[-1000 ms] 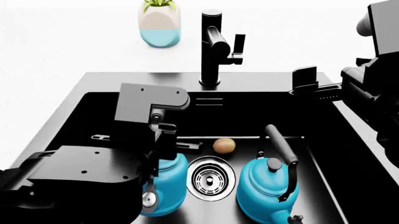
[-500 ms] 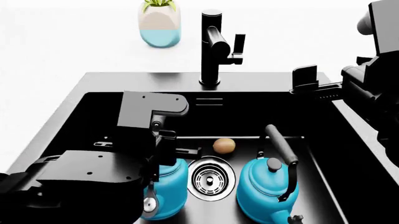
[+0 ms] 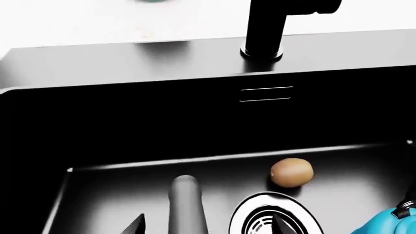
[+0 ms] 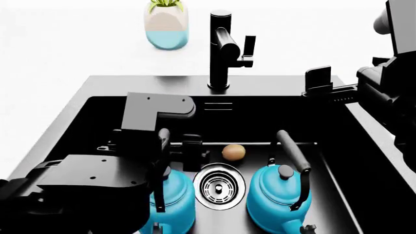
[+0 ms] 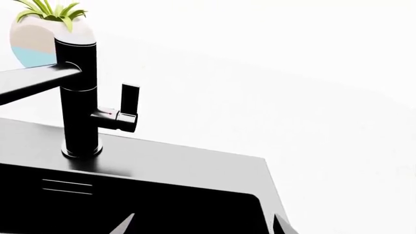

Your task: Pick the kettle non electric and kettle non electric and place them in the sink. Then turn on the water.

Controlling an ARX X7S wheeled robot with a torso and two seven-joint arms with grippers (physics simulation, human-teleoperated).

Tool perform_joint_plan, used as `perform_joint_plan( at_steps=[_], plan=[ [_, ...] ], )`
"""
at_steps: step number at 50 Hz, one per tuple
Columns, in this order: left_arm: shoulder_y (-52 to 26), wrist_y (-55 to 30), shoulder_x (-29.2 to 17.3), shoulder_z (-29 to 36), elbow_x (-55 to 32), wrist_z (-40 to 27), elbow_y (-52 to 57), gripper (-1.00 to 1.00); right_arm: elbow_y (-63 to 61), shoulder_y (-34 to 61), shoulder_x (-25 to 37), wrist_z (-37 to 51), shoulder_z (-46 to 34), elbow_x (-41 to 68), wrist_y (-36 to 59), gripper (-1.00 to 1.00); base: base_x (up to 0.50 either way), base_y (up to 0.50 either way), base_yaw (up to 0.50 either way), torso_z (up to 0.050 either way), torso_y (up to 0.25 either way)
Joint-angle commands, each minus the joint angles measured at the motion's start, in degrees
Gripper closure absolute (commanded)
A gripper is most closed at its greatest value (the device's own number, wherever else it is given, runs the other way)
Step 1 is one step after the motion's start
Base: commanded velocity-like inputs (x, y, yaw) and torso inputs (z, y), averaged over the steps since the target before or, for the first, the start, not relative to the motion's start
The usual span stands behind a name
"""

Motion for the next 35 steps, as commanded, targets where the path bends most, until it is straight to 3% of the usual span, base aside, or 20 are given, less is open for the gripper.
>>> perform_joint_plan(
  at_steps=[1,25,35],
  plan=[
    [-0.4,-0.1,0.0,-0.4,-0.1,-0.1,0.2,-1.0,0.0,0.2,0.0,-0.1,-0.1,0.0,-0.1,-1.0,0.0,0.0,0.0,0.0,0.0],
    [-13.1,-2.0,-5.9,-8.5,-7.5,-0.3,0.8,-1.0,1.7,-0.3,-1.8,-1.9,0.4,-2.3,-2.5,-1.0,0.0,0.0,0.0,0.0,0.0],
    [-16.7,-2.9,-8.1,-10.6,-9.0,-0.5,-0.2,-1.0,13.8,2.5,-7.1,-14.2,0.0,-11.0,-2.7,-1.0,0.0,0.0,0.0,0.0,0.0]
  ],
)
